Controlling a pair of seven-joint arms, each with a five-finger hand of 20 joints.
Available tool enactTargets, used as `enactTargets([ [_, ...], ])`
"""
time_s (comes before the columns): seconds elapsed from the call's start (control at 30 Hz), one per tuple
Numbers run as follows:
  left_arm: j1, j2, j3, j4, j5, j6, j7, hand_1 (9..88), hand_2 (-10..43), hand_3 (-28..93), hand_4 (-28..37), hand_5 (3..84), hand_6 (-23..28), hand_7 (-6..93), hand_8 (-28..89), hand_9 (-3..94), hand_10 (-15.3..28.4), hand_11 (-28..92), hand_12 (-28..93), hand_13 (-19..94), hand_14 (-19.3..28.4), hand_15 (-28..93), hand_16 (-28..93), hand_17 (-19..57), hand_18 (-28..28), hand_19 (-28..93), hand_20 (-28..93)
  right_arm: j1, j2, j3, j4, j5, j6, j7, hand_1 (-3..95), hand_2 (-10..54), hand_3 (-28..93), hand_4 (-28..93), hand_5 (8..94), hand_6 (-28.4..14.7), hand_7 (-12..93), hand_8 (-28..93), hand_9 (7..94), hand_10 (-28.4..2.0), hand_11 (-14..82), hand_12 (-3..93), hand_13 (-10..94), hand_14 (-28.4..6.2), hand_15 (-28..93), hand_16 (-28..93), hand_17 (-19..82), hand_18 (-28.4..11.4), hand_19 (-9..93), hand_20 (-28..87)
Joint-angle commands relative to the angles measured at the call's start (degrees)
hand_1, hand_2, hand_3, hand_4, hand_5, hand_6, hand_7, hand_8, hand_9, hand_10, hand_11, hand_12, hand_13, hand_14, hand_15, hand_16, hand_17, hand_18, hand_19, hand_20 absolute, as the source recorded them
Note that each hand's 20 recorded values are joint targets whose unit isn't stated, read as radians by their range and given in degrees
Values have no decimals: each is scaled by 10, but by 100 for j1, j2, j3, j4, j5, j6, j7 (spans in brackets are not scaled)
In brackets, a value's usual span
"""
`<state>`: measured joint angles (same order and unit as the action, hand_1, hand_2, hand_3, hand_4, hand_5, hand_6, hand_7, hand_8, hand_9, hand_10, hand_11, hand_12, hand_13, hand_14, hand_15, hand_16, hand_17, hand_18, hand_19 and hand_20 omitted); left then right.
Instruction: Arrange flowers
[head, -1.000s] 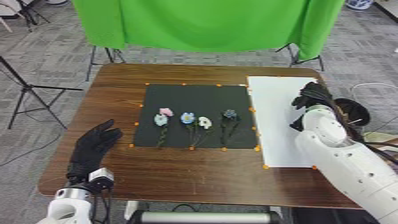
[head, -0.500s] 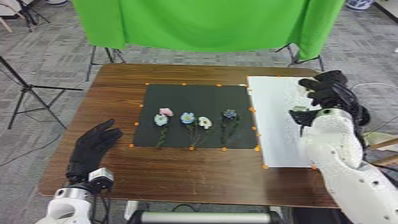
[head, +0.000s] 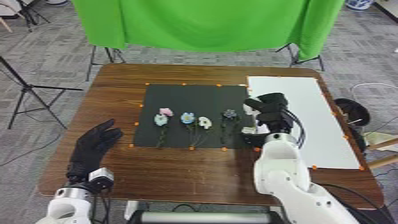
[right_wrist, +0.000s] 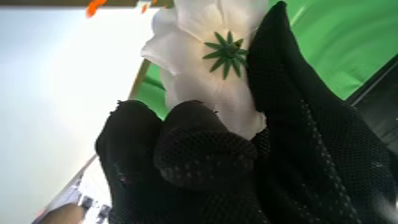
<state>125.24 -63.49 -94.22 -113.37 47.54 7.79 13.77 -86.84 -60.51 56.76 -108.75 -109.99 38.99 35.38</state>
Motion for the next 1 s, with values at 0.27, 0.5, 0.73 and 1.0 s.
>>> enactTargets([
  [0.27,102,-24,4,54,12,-35,-76,241,-60,723,-243,492,3,173,-80,500,124,212,139,370,165,217,19,38,132,115,182,-87,78,-234,399,-1276,-82,-295,561,-54,635,-193,760,27,168,-23,726,-84,89,107,937,-9,650,269,699,-125,932,569],
  [0.5,129,-30,-20,34,10,-27,-63,240,-62,724,-241,492,4,172,-80,499,123,211,139,371,165,217,19,38,132,115,182,-301,371,-256,444,-1724,-484,-548,552,-54,637,-191,752,29,171,-26,718,-84,96,102,934,-13,645,273,692,-130,932,566],
  [0.73,118,-32,-11,39,8,-22,-43,241,-63,724,-242,492,3,172,-80,500,124,212,139,370,165,216,19,39,132,114,182,-204,568,-416,460,-1757,-660,-550,548,-52,636,-194,749,33,176,-28,715,-77,97,97,929,-14,646,274,682,-133,932,566],
  [1.0,95,-24,-1,48,1,-19,-32,240,-65,726,-242,491,3,172,-80,499,123,212,139,370,166,217,20,39,132,114,182,-26,555,-570,549,-1705,-735,-565,545,-52,639,-193,745,35,177,-30,713,-75,98,94,928,-15,647,274,682,-135,932,565],
])
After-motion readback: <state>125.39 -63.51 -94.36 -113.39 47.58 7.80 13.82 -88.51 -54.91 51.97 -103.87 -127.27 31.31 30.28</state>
